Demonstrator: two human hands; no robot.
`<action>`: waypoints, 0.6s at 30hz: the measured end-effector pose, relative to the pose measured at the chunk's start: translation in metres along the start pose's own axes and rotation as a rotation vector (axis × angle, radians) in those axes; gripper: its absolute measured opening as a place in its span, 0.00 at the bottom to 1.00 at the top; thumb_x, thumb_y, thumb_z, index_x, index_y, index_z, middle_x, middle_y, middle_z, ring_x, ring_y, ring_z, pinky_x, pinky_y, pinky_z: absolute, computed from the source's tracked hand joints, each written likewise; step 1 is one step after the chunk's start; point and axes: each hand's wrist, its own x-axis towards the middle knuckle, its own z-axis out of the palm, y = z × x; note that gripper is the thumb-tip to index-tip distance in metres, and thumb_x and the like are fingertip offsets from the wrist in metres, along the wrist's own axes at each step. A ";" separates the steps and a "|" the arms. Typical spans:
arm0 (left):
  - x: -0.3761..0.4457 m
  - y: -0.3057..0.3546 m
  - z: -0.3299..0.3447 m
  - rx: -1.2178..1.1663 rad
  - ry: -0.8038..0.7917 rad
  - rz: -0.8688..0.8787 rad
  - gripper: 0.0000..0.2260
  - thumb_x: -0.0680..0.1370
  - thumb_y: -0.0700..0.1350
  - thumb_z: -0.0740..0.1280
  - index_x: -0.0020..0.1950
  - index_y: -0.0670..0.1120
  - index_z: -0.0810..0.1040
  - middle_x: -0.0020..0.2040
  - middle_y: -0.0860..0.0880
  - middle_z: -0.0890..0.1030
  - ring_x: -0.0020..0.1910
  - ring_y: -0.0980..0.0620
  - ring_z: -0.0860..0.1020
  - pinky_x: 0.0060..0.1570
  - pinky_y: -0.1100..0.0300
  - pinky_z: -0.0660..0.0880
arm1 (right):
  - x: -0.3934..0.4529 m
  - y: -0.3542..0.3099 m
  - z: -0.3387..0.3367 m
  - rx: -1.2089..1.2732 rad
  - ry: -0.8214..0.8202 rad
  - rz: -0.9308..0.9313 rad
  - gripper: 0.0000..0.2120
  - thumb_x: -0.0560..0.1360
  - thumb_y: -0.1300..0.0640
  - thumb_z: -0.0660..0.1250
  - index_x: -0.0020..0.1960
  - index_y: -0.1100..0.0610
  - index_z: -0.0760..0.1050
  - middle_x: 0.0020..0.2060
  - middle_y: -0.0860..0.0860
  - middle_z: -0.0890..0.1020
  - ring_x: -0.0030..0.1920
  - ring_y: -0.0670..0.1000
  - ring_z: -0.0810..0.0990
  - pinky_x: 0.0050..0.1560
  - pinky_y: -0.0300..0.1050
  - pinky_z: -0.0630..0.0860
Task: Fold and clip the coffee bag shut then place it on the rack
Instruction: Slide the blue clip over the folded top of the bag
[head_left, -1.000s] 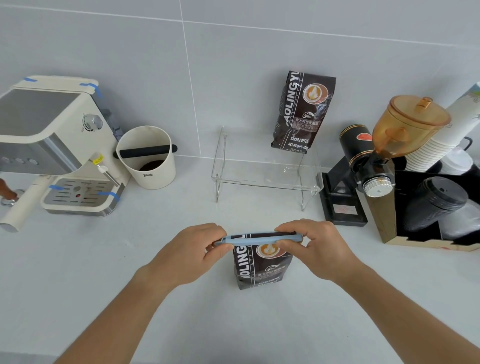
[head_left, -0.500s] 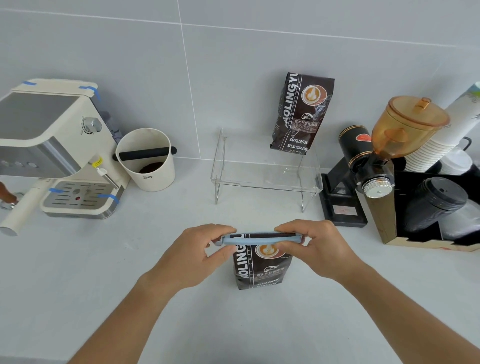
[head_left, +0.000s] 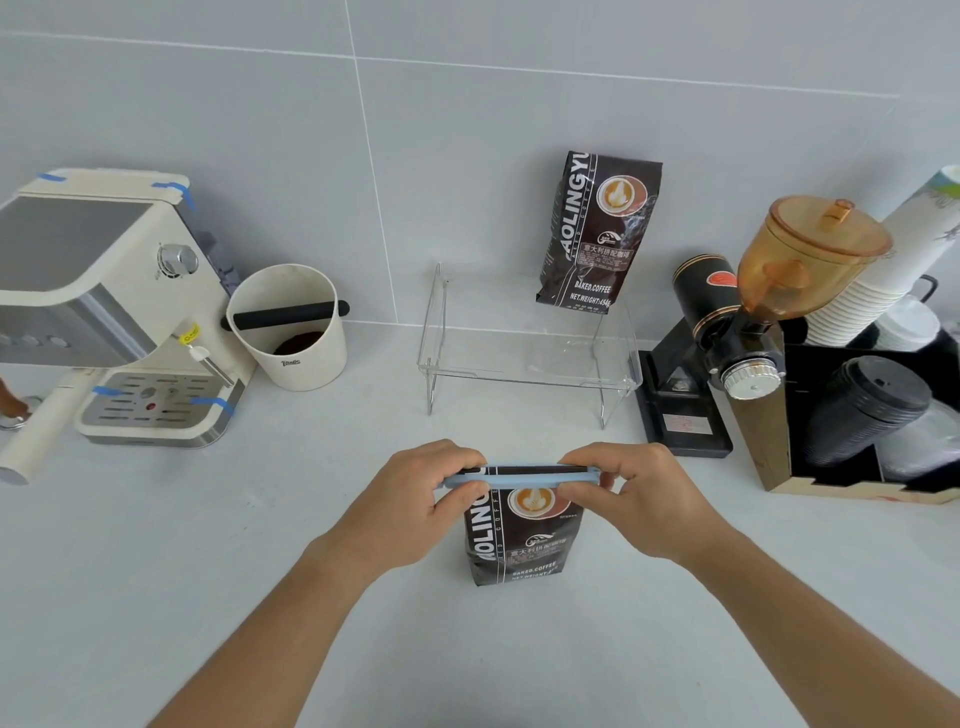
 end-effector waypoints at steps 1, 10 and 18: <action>0.000 -0.001 0.000 -0.018 0.003 -0.012 0.07 0.76 0.50 0.65 0.51 0.51 0.79 0.41 0.56 0.80 0.41 0.57 0.75 0.42 0.69 0.70 | 0.000 0.001 0.001 0.011 -0.004 0.003 0.08 0.70 0.54 0.74 0.50 0.50 0.83 0.44 0.34 0.79 0.40 0.47 0.76 0.34 0.28 0.70; -0.004 -0.022 0.017 -0.666 0.005 -0.405 0.16 0.68 0.40 0.75 0.55 0.50 0.81 0.52 0.47 0.85 0.52 0.46 0.83 0.55 0.55 0.79 | 0.006 0.026 0.009 0.241 -0.165 0.150 0.17 0.69 0.58 0.75 0.54 0.42 0.79 0.49 0.41 0.83 0.50 0.44 0.80 0.51 0.41 0.79; -0.015 -0.043 0.057 -0.726 -0.046 -0.492 0.29 0.61 0.41 0.79 0.60 0.52 0.77 0.58 0.52 0.83 0.60 0.50 0.80 0.60 0.51 0.76 | 0.009 0.054 0.035 0.395 -0.257 0.278 0.31 0.61 0.56 0.77 0.61 0.39 0.73 0.56 0.46 0.83 0.60 0.53 0.78 0.54 0.64 0.78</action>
